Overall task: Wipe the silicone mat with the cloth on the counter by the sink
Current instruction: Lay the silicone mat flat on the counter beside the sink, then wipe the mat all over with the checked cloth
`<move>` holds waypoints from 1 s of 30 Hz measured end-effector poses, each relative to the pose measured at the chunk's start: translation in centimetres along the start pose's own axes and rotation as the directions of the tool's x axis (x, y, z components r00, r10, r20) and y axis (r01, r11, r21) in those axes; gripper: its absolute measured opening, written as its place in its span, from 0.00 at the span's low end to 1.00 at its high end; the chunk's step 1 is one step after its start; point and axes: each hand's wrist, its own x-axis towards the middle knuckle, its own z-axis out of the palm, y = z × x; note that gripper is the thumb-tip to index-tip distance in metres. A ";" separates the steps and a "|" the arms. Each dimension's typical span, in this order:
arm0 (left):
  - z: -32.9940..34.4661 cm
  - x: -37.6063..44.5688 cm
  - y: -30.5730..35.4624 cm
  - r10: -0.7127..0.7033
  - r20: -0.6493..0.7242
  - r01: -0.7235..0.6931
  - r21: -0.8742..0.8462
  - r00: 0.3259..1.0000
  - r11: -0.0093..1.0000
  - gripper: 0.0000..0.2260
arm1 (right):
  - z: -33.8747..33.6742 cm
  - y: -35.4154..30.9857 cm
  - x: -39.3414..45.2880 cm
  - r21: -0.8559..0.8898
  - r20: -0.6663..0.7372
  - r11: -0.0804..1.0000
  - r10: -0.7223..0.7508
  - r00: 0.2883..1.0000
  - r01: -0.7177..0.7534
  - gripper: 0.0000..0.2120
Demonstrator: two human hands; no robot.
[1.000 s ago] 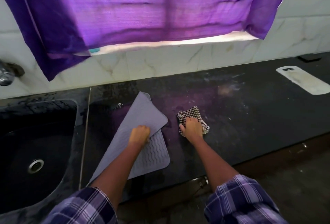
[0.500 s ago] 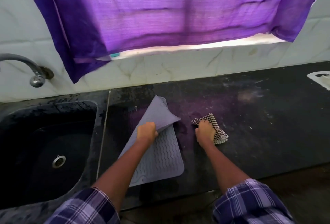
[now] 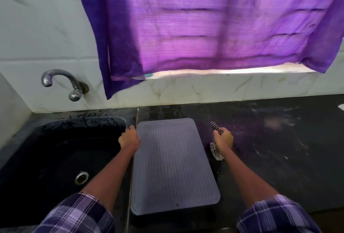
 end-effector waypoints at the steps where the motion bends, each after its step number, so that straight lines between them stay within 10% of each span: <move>1: 0.0 0.2 -0.7 0.016 0.014 -0.016 0.008 1.000 1.000 0.19 | 0.8 -1.0 -0.3 0.043 0.034 0.999 0.002 0.999 -0.004 0.12; 7: 0.5 2.1 -5.5 0.055 0.163 -0.019 -0.210 0.985 0.978 0.17 | 6.3 -7.9 -3.9 0.410 0.591 0.814 0.107 0.800 -0.412 0.11; 10: 1.2 2.7 -6.2 0.219 0.337 0.090 -0.703 0.916 0.706 0.16 | 8.9 -10.2 -6.0 0.369 0.807 0.791 -0.012 0.590 -0.488 0.14; 13: 1.0 2.8 -6.3 0.300 0.492 0.357 -0.841 0.817 0.405 0.14 | 11.7 -11.2 -7.3 0.355 0.856 0.781 -0.052 0.514 -0.514 0.16; 17: 1.8 3.4 -7.1 0.393 0.613 0.522 -0.790 0.685 0.322 0.07 | 14.0 -10.7 -8.3 0.263 0.775 0.881 0.050 0.630 -0.394 0.10; 24: 4.4 3.2 -4.0 0.224 0.524 0.474 -0.846 0.822 0.243 0.08 | 14.8 -8.3 -7.8 -0.124 0.334 0.983 -0.088 0.938 0.136 0.03; 30: 5.3 3.4 1.3 0.045 0.436 0.418 -0.883 0.899 0.214 0.08 | 16.7 -8.8 -8.1 -0.231 0.484 0.885 -0.257 0.837 0.405 0.17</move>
